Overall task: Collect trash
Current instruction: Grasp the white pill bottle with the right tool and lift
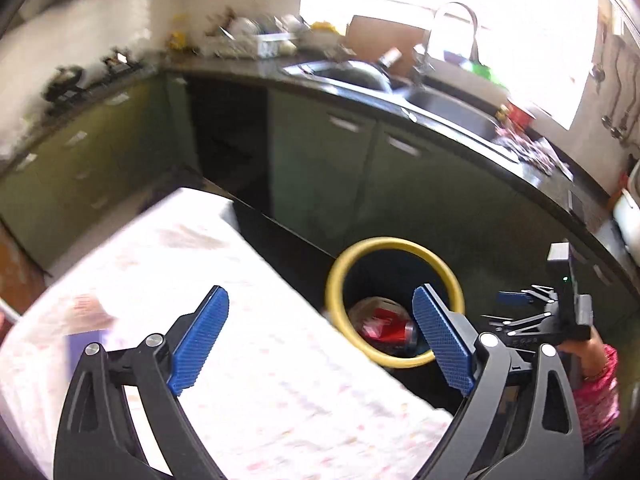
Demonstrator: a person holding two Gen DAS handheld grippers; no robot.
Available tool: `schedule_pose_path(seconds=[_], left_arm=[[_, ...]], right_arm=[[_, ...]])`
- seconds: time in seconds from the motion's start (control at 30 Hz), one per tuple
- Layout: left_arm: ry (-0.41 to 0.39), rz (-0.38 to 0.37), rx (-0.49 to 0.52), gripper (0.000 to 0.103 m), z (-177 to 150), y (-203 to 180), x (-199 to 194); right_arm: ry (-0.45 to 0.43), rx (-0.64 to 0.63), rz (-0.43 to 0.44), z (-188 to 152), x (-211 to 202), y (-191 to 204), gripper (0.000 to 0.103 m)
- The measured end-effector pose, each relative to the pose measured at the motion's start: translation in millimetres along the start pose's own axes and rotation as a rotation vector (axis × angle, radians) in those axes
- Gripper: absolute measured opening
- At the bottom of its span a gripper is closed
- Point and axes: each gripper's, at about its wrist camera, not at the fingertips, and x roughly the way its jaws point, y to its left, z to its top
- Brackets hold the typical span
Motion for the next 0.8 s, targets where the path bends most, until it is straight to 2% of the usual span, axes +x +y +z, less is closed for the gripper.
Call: schedule_pose_path(seconds=[0.13, 0.3, 0.47, 0.7, 0.8], left_arm=[[-0.12, 0.162, -0.094, 0.097, -35, 69, -60], [-0.191, 0.373, -0.231, 0.097, -91, 158, -111], [-0.178, 0.534, -0.338, 0.098, -148, 235, -130], [-0.113, 0.574, -0.402, 0.098, -211, 288, -123], [-0.098, 0.58, -0.441, 0.098, -229, 305, -117]], right_arm=[[0.005, -0.058, 0.006, 11, 3, 30, 0.075], [0.016, -0.178, 0.037, 35, 12, 97, 0.075], [0.036, -0.365, 0.102, 64, 22, 188, 0.075], [0.034, -0.712, 0.251, 103, 30, 328, 0.075], [0.037, -0.828, 0.27, 118, 37, 382, 0.074]])
